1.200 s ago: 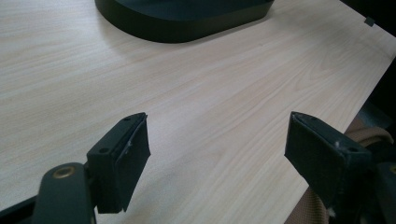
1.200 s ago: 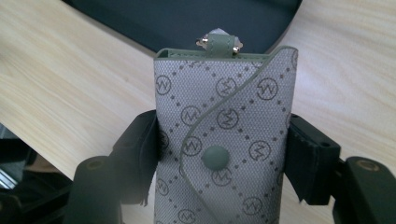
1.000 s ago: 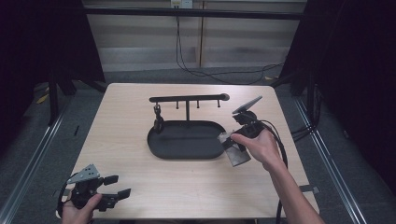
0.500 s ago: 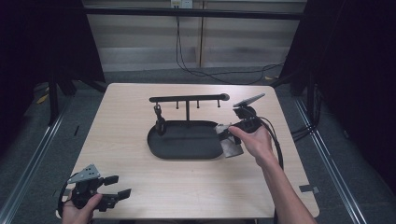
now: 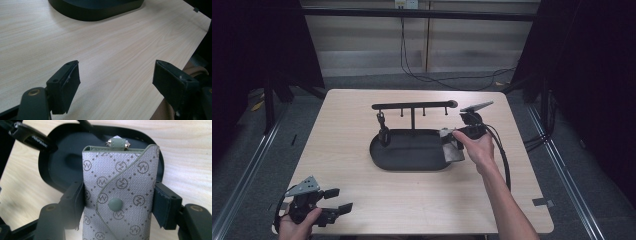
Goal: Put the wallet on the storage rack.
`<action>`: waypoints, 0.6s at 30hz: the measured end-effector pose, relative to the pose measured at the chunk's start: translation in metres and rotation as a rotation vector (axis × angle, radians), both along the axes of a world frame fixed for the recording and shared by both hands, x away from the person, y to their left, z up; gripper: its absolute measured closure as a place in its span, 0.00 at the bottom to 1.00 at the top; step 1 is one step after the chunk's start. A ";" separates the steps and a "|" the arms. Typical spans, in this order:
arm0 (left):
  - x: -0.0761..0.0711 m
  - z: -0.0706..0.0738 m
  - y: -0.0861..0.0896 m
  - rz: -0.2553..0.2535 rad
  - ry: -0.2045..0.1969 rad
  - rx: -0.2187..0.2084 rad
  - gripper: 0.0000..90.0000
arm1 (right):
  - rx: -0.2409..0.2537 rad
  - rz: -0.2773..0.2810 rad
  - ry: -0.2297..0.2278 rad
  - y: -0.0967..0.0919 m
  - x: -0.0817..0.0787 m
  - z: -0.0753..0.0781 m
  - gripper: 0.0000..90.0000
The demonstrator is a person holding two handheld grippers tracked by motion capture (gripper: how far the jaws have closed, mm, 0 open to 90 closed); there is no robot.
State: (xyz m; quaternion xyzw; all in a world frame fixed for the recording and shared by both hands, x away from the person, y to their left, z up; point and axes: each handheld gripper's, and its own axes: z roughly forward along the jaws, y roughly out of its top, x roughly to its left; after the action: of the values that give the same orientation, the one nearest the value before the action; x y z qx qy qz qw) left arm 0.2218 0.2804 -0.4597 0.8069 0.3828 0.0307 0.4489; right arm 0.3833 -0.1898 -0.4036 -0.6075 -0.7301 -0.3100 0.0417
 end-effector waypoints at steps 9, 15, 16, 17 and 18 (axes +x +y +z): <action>0.000 0.000 -0.001 -0.003 0.000 0.000 0.24 | 0.041 -0.044 -0.028 0.003 0.011 -0.013 0.38; 0.000 0.000 -0.001 -0.003 -0.002 0.005 0.24 | 0.065 -0.058 -0.032 0.009 0.018 -0.023 0.38; 0.000 0.000 -0.001 -0.003 -0.003 0.004 0.24 | 0.064 -0.055 -0.033 0.010 0.019 -0.024 0.38; -0.001 0.000 -0.001 -0.001 -0.006 0.004 0.24 | 0.067 -0.053 -0.030 0.012 0.020 -0.027 0.38; -0.001 0.001 0.000 0.001 -0.006 0.003 0.24 | 0.065 -0.053 -0.026 0.013 0.020 -0.028 0.38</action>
State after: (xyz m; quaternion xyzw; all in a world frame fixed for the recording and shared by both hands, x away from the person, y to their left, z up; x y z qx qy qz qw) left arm 0.2211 0.2801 -0.4591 0.8073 0.3818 0.0340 0.4487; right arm 0.4036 -0.1766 -0.4317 -0.6210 -0.7037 -0.3424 0.0435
